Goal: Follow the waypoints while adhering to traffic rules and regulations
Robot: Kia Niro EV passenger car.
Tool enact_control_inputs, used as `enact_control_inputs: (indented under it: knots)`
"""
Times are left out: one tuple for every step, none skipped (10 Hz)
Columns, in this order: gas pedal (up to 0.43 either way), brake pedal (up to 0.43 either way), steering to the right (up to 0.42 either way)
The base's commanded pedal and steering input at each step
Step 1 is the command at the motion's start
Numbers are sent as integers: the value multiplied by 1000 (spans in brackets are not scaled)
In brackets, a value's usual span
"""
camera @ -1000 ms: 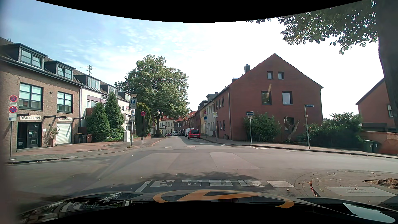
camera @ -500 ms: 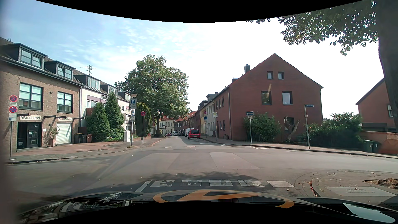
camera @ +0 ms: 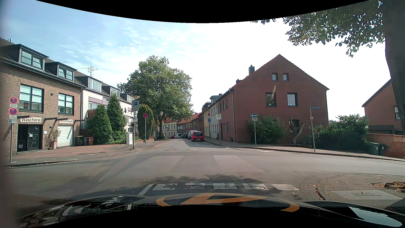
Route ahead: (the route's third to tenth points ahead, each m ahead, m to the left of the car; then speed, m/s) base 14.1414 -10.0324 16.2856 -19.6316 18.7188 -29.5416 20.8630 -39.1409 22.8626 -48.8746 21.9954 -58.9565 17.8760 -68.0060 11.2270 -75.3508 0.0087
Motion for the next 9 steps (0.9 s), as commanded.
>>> enact_control_inputs:
  knots:
    - [0,183,6]
    - [0,183,6]
    - [0,183,6]
    - [0,171,6]
    - [0,146,6]
    - [0,73,6]
    - [0,24,7]
    - [0,18,6]
    - [0,12,7]
